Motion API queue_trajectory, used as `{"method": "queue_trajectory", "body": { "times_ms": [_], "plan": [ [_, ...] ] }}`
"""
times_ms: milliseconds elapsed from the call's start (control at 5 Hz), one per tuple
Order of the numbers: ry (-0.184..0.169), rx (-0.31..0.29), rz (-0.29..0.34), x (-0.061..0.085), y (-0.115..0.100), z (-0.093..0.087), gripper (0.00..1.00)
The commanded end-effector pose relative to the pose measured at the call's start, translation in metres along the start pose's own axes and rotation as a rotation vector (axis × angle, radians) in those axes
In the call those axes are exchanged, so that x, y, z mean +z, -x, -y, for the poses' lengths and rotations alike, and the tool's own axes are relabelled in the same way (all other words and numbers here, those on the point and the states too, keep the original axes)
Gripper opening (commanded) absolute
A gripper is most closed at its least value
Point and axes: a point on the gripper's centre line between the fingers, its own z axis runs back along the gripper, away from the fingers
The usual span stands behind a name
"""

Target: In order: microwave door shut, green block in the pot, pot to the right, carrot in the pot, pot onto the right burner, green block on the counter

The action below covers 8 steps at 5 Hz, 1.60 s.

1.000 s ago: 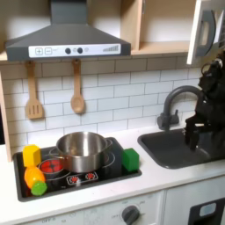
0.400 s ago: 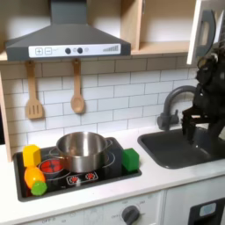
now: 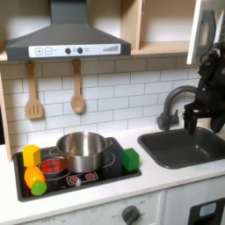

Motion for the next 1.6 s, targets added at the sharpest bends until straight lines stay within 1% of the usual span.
{"method": "queue_trajectory", "body": {
  "times_ms": [0, 200, 400, 600, 800, 1000, 1200, 1400],
  "plan": [
    [0.008, -0.018, 0.036, 0.005, -0.02, 0.006, 1.0],
    [0.021, -0.022, 0.056, 0.006, -0.036, 0.011, 1.0],
    [0.041, -0.01, 0.061, 0.005, -0.05, 0.012, 1.0],
    [0.049, -0.005, 0.058, 0.003, -0.057, 0.014, 1.0],
    [0.052, -0.003, 0.059, 0.001, -0.064, 0.013, 1.0],
    [0.046, 0.002, 0.054, -0.001, -0.069, 0.012, 1.0],
    [0.049, 0.016, 0.054, -0.001, -0.074, 0.011, 1.0],
    [0.044, 0.037, 0.069, 0.0, -0.081, 0.006, 1.0]
  ]
}}
